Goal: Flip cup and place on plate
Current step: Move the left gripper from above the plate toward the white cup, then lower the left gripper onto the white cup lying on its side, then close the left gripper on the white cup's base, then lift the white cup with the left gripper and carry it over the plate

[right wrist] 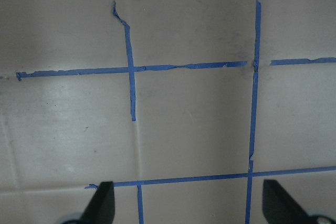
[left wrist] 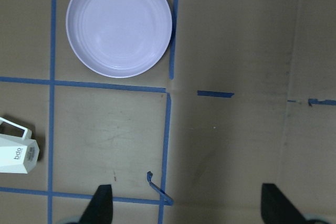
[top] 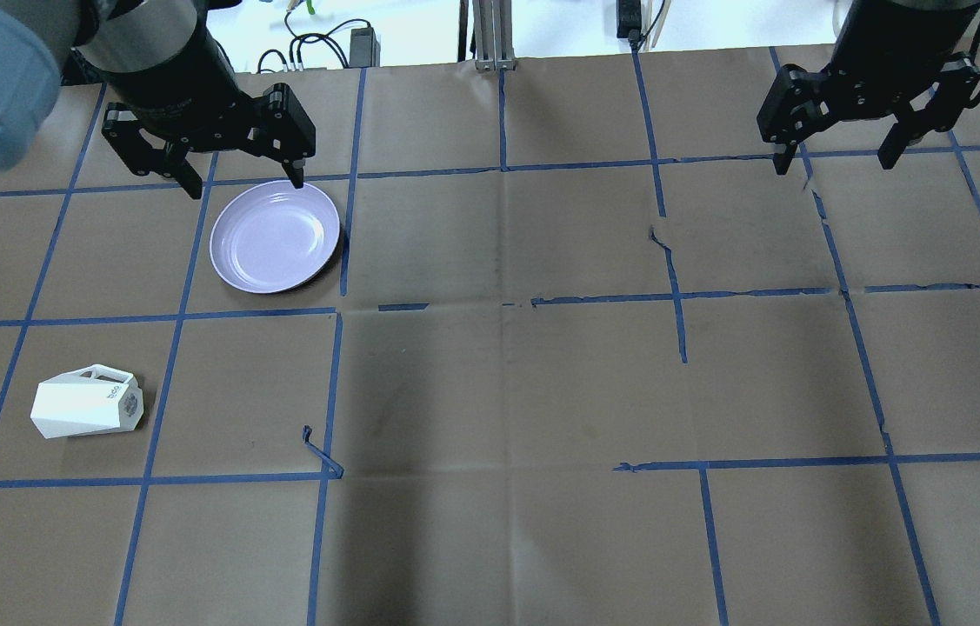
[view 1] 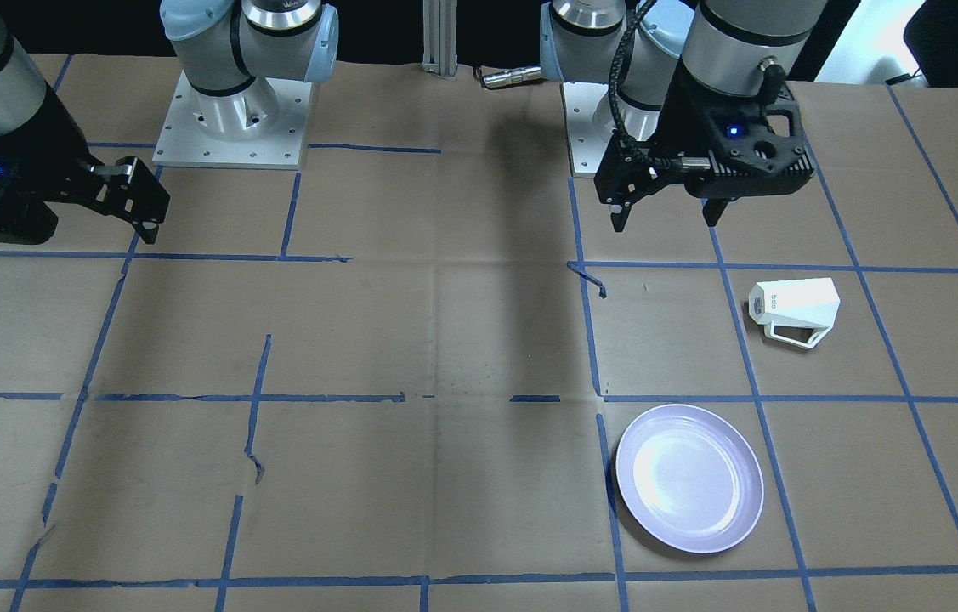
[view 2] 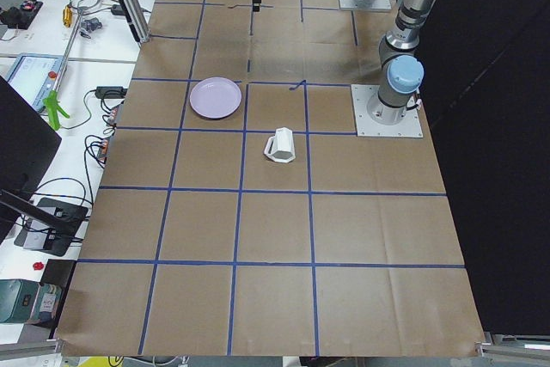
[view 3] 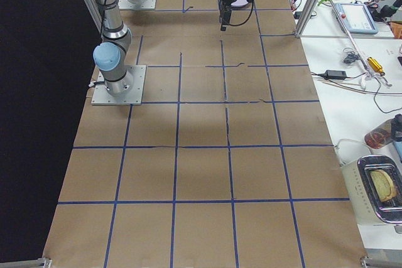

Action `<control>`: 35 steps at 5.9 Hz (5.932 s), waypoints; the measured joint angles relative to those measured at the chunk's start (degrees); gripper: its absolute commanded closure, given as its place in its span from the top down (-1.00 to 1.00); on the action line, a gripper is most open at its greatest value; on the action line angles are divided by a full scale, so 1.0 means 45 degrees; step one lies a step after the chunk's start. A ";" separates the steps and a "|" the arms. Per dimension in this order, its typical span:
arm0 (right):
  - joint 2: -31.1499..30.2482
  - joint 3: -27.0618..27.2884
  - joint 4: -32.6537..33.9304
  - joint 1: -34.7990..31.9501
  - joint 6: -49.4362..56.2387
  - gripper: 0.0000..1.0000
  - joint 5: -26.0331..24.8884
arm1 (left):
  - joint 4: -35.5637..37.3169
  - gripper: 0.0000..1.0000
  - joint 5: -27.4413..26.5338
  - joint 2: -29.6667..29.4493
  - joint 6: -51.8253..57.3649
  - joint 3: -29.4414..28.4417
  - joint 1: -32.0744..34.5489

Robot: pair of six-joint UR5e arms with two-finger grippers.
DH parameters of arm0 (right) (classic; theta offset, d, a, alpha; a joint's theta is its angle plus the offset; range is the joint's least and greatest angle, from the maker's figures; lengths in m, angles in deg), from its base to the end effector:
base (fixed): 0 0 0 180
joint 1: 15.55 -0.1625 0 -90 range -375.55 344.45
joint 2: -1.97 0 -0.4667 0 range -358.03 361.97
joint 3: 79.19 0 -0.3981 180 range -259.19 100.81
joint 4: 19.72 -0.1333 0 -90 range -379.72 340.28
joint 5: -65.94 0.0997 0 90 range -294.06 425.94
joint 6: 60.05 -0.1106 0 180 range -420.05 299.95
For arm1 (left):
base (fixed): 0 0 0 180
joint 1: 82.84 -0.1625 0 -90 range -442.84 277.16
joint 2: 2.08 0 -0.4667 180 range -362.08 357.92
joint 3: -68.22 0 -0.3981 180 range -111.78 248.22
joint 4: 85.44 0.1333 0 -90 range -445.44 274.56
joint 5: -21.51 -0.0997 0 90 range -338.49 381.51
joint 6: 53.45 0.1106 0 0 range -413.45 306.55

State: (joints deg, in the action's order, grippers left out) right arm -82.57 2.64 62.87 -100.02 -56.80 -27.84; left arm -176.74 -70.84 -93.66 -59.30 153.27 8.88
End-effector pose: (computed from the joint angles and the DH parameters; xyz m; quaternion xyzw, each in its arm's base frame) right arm 0.0741 -0.5420 0.5277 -0.0185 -0.9984 -0.0434 0.0297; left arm -0.1441 -0.5098 0.5456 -0.0364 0.9990 -0.0194 0.0193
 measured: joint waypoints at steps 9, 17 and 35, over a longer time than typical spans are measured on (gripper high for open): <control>-0.0001 -0.0001 0.0004 -0.0001 0.0000 1.00 0.0000 | -0.0646 0.98 0.1201 -0.0321 1.3883 0.1794 -1.1782; -0.0001 0.0000 -0.0011 0.0000 0.0000 1.00 0.0000 | -0.3277 0.97 0.5584 -0.6400 1.9706 0.2803 -1.4004; 0.0000 0.0000 -0.0009 0.0002 0.0000 1.00 0.0000 | -0.6219 -0.99 0.6100 -0.0416 1.2377 0.0833 -1.0629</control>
State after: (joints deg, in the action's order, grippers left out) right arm -82.57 2.64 62.83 -100.01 -56.80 -27.84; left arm -204.73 -43.39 -95.53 -3.61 157.02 -38.95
